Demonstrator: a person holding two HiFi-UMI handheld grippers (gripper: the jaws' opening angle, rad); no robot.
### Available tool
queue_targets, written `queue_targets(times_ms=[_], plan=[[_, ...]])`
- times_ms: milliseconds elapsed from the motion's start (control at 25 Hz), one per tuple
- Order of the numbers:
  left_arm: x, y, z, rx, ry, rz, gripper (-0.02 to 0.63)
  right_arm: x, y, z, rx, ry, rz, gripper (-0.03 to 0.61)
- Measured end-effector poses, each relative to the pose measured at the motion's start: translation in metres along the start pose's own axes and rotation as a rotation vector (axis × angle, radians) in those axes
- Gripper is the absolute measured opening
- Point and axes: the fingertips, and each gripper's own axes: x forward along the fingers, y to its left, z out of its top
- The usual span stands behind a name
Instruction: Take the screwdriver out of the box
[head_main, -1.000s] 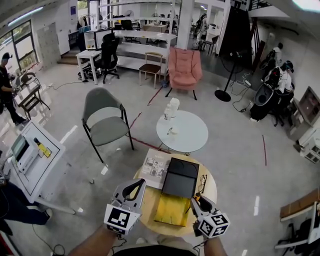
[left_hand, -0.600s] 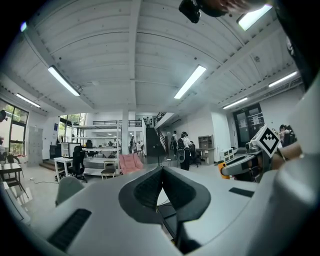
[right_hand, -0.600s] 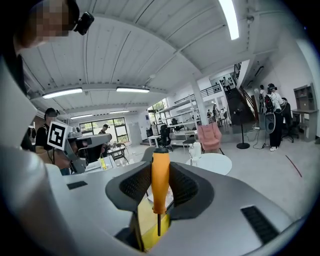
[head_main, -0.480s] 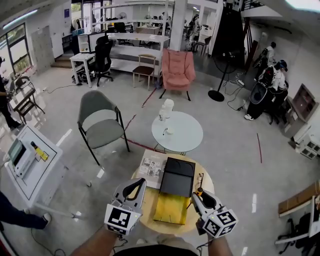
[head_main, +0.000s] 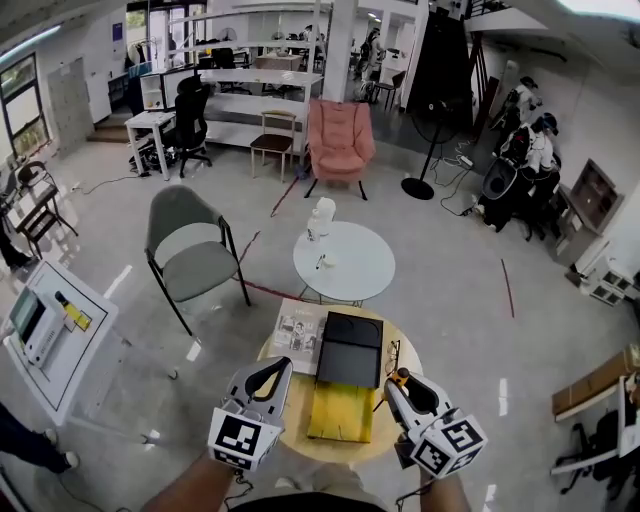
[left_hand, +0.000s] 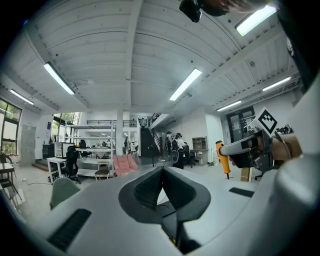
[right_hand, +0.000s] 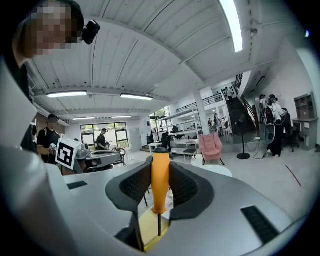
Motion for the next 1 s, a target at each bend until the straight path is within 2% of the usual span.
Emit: queue_targets(times_ms=[400, 1000], plan=[[-0.008, -0.006, -0.003, 0.012, 0.001, -0.059, 0.012, -0.015, 0.012, 0.002, 0.006, -0.030, -0.057, 0.124], [-0.019, -0.007, -0.006, 0.017, -0.020, -0.072, 0.012, -0.026, 0.027, -0.009, 0.008, -0.038, -0.097, 0.124]])
